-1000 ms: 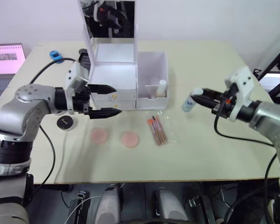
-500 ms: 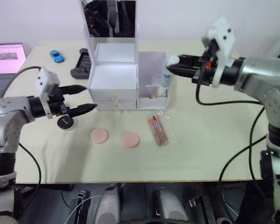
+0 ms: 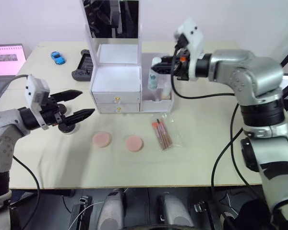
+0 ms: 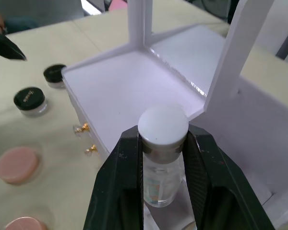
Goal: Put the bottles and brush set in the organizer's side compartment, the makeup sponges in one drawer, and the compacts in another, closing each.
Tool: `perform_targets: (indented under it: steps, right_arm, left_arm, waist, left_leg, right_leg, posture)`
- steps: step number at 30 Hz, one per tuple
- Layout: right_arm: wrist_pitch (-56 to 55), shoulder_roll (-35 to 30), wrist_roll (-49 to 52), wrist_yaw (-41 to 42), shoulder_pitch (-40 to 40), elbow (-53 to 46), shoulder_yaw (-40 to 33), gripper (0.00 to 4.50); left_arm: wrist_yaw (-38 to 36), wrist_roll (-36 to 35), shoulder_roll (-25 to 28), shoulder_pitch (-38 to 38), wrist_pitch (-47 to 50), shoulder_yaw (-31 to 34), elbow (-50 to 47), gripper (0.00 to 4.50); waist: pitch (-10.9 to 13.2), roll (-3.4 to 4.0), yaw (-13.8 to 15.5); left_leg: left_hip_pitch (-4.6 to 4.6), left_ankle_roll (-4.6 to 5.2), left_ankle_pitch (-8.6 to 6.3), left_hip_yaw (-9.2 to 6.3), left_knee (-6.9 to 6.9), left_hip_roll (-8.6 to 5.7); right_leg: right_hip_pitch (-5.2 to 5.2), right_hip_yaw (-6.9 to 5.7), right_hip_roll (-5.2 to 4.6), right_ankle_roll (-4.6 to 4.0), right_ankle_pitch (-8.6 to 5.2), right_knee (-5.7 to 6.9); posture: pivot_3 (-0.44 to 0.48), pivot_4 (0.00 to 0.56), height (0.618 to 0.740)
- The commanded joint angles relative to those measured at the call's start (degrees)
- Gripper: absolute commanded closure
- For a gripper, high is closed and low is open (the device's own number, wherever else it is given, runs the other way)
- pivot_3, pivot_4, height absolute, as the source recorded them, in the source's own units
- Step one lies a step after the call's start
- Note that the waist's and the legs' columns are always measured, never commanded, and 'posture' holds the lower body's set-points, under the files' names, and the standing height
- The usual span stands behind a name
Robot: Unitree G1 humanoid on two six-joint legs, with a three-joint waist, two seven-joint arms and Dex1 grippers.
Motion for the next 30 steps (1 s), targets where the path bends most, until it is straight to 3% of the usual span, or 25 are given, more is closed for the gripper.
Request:
perform_targets:
  steps: [1,8,16,24,30]
  right_arm:
    - [-0.3,2.7,-2.2,-2.0,-1.7,2.7,-1.5,3.87]
    - [-5.5,6.9,-7.5,-3.8,0.7,9.7,-1.1,3.87]
    - [-6.2,8.4,-10.1,-3.5,4.1,8.7,-0.9,3.87]
    - [-1.3,5.9,-7.9,-1.9,4.4,-0.6,-3.7,0.01]
    - [5.1,1.8,-3.4,-0.8,3.9,-9.4,-9.3,0.01]
  left_arm:
    - [0.8,-1.1,0.4,0.5,-0.2,2.0,-2.1,0.0]
    - [1.1,-0.9,0.7,0.7,-0.6,1.3,-2.2,0.0]
    - [0.7,0.1,0.8,-0.3,-1.1,-0.3,-1.4,0.0]
    - [-0.4,1.0,0.8,-2.8,-1.8,-1.7,1.1,0.0]
    - [-1.7,2.0,0.6,-5.5,-3.0,-3.5,4.1,0.0]
  waist:
    - [0.0,0.0,0.0]
    - [0.0,0.0,0.0]
    - [0.0,0.0,0.0]
    - [0.0,0.0,0.1]
    - [0.0,0.0,0.1]
  left_leg:
    - [0.0,0.0,0.0,0.0,-0.01,0.0]
    - [-0.05,0.0,0.0,0.01,-0.01,0.0]
    - [-0.09,-0.01,0.0,0.01,-0.01,0.0]
    - [-0.1,-0.01,0.0,0.01,0.0,0.0]
    - [-0.12,-0.01,0.0,0.0,0.0,0.0]
  right_leg:
    - [-0.01,0.0,0.0,0.0,0.0,0.01]
    - [-0.07,0.0,0.02,0.0,0.0,0.02]
    - [-0.1,0.0,0.03,0.01,0.01,0.03]
    - [-0.1,-0.01,0.03,0.01,0.01,0.03]
    - [-0.1,-0.02,0.03,0.0,0.01,0.02]
  posture:
    - [0.0,0.15,0.74]
    - [0.0,0.15,0.74]
    - [0.0,0.15,0.74]
    - [0.0,0.15,0.74]
    - [0.0,0.15,0.74]
